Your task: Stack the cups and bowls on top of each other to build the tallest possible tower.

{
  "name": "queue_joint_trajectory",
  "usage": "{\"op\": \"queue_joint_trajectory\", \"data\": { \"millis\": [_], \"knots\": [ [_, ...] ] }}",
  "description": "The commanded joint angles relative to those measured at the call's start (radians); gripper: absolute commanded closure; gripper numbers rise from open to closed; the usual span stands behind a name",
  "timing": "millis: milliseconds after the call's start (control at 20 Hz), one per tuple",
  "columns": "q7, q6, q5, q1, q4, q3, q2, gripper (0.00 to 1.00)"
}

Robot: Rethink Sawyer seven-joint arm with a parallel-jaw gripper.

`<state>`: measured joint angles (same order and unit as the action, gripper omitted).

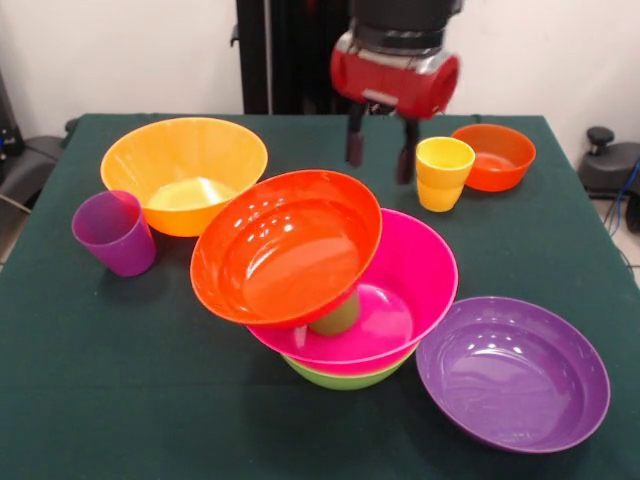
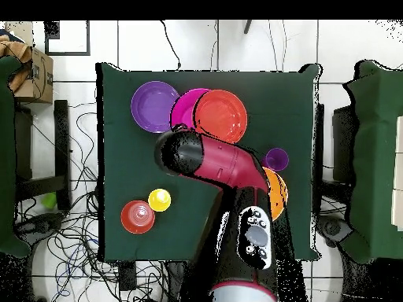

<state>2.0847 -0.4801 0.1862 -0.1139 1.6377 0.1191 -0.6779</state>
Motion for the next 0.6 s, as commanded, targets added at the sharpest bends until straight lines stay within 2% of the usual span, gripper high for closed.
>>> {"op": "queue_joint_trajectory", "data": {
  "millis": [50, 450, 600],
  "knots": [
    [-0.071, 0.057, -0.09, -0.1, -0.052, -0.133, 0.115, 0.0],
    [-0.086, 0.008, -0.092, -0.149, -0.066, -0.196, 0.091, 0.0],
    [-0.074, 0.026, -0.102, -0.147, -0.097, -0.203, 0.123, 0.0]
  ]
}}
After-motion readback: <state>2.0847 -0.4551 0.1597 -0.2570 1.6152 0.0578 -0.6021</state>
